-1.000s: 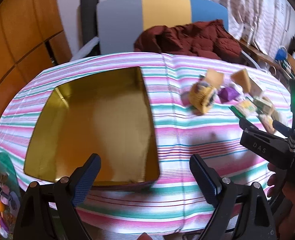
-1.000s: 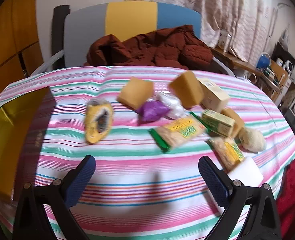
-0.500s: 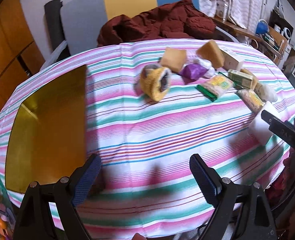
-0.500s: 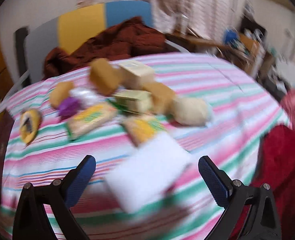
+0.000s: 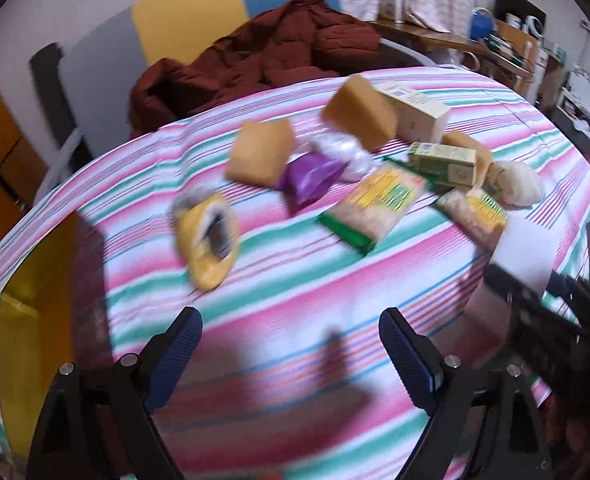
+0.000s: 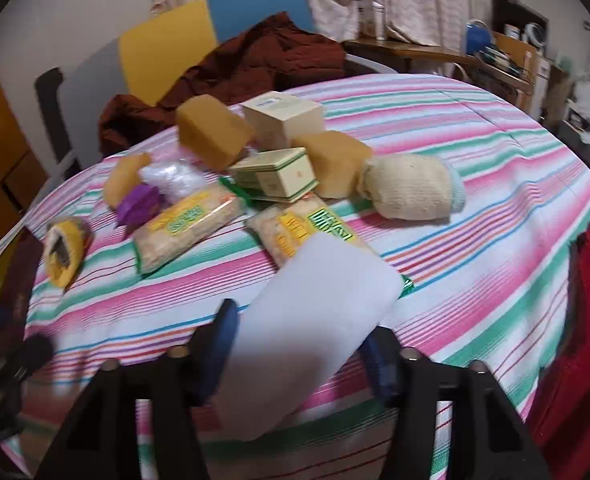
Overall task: Organize objects
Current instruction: 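Move the right tool to the white sponge and grasp it, then grasp the green-edged WEIDAN biscuit pack with the left tool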
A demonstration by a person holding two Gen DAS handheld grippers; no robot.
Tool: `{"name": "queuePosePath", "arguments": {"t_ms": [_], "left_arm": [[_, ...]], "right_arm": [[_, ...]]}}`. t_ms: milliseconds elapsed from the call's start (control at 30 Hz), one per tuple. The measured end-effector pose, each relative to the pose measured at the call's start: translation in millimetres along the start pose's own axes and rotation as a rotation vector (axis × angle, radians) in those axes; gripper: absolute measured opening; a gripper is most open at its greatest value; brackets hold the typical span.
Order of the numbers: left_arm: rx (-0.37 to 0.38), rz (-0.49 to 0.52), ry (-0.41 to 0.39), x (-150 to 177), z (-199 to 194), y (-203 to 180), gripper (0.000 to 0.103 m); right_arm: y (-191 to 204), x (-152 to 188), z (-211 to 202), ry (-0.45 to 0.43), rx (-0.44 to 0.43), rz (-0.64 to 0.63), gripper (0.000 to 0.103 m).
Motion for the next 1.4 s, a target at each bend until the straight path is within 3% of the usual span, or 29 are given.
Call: {"name": "queuePosePath", "arguments": {"t_ms": [133, 333, 567, 733, 833, 967, 1033, 1100, 1167, 1400], "left_arm": [[0.022, 0.035, 0.036, -25, 29, -10, 0.092], [0.083, 0.111, 0.027, -57, 59, -23, 0.092], [0.139, 0.168, 0.103, -66, 98, -28, 0.094], [0.217, 0.154, 0.054, -67, 107, -23, 0.103], [0.213, 0.181, -0.017, -62, 106, -24, 0.103], [0.193, 0.133, -0.002, -61, 106, -25, 0.102], [0.2, 0.134, -0.024, -57, 100, -27, 0.093], [0.214, 0.17, -0.038, -53, 94, -31, 0.072], [0.228, 0.19, -0.039, -49, 89, -34, 0.059], [0.298, 0.085, -0.108, -29, 53, -15, 0.054]], "right_arm": [[-9, 4, -5, 0.009, -0.041, 0.01, 0.051], [-24, 10, -1, 0.047, -0.101, 0.089, 0.051], [-26, 11, 1, 0.046, -0.123, 0.098, 0.054], [-30, 12, 1, 0.053, -0.141, 0.117, 0.054], [-29, 13, 0, 0.052, -0.138, 0.114, 0.054], [-28, 13, -1, 0.051, -0.135, 0.111, 0.054], [-28, 13, -1, 0.053, -0.131, 0.109, 0.055], [-28, 14, -3, 0.053, -0.126, 0.108, 0.055], [-27, 15, -4, 0.052, -0.119, 0.109, 0.054], [-20, 14, -7, 0.041, -0.09, 0.089, 0.053]]}}
Point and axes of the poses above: each gripper's, at about its wrist camera, not at the fingertips, and z roughly the way its jaws point, y to its left, x to its underside, the point moved 2 cm from there along z, roughly the way its jaws point, and after that the axes turned 11 degrees about x, right-handed, at the moved point
